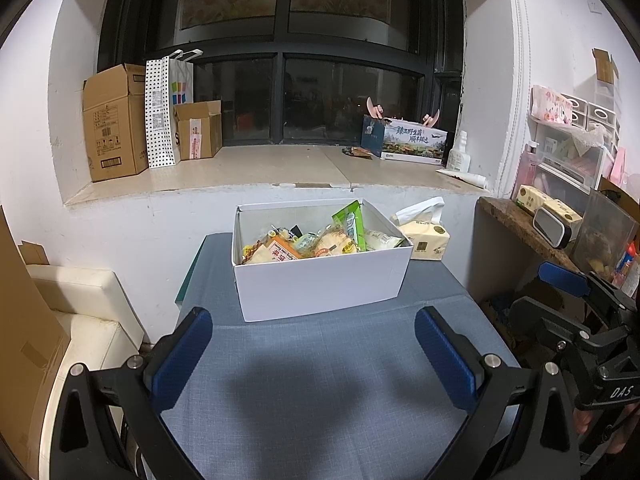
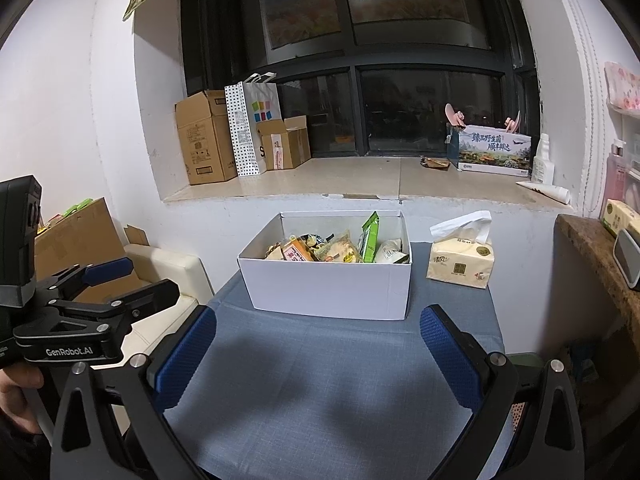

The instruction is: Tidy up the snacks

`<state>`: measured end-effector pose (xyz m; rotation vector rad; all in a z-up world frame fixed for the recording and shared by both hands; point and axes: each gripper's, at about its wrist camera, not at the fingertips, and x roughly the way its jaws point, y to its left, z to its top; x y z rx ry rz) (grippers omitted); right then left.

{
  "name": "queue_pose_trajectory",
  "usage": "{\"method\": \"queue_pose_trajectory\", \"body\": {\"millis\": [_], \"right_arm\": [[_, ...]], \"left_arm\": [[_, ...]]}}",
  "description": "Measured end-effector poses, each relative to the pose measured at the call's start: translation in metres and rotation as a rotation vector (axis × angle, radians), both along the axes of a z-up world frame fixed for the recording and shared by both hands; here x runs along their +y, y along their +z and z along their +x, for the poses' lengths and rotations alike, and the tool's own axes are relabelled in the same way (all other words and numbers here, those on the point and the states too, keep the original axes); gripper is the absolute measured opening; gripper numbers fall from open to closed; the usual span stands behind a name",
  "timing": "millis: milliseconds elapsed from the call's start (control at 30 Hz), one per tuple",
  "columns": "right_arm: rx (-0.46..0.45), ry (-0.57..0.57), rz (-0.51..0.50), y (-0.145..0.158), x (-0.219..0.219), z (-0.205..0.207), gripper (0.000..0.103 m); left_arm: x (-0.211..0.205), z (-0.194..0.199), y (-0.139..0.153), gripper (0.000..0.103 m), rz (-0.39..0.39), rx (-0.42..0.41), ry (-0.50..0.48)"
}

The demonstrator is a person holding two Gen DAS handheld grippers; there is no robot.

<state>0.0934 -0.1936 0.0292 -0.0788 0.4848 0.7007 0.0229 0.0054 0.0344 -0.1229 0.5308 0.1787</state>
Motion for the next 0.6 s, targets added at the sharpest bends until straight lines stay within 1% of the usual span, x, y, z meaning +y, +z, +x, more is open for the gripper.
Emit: {"method": "queue_pose_trajectory", "body": {"millis": [600], "right_arm": [[0.001, 0.000, -0.001, 0.0005, 0.0003, -0.0003, 0.103]], "left_arm": [[-0.0001, 0.0005, -0.0049, 0.103, 0.001, 0.006, -0.007]]}}
